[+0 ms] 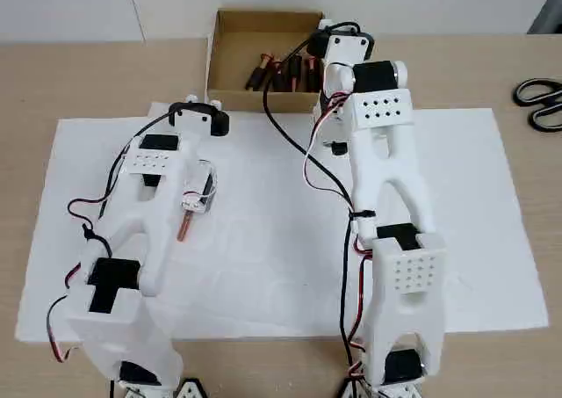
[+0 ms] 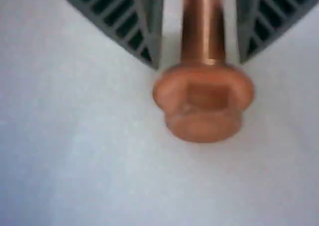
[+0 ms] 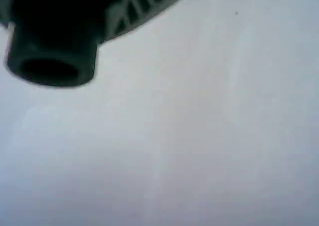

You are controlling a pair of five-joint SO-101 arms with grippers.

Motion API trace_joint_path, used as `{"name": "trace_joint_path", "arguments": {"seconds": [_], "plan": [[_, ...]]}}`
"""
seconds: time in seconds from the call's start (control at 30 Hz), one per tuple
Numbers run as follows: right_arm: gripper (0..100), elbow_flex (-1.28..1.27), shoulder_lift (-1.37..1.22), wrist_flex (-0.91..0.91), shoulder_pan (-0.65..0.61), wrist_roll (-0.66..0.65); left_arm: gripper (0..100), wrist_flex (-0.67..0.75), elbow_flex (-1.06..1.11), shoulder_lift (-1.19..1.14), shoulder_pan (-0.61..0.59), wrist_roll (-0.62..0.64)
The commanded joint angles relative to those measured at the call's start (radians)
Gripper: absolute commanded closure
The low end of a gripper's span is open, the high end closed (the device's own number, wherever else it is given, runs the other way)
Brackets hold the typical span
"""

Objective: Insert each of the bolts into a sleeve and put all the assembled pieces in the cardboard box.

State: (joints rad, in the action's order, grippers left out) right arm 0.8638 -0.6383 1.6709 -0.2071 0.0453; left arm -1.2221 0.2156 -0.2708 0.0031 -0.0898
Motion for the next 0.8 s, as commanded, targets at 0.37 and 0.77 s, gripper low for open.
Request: {"name": "trace_joint_path", "arguments": {"seconds": [0.37,0.77], "plan": [[99.5,0.049,0.088,0.012,0.002,-0.009,90,0.058,-0.028,0.012,-0.012,0.061],[99.5,0.049,0.088,0.012,0.002,-0.009,92,-0.015,-0.084,0.015,-0.011,0.068]]}}
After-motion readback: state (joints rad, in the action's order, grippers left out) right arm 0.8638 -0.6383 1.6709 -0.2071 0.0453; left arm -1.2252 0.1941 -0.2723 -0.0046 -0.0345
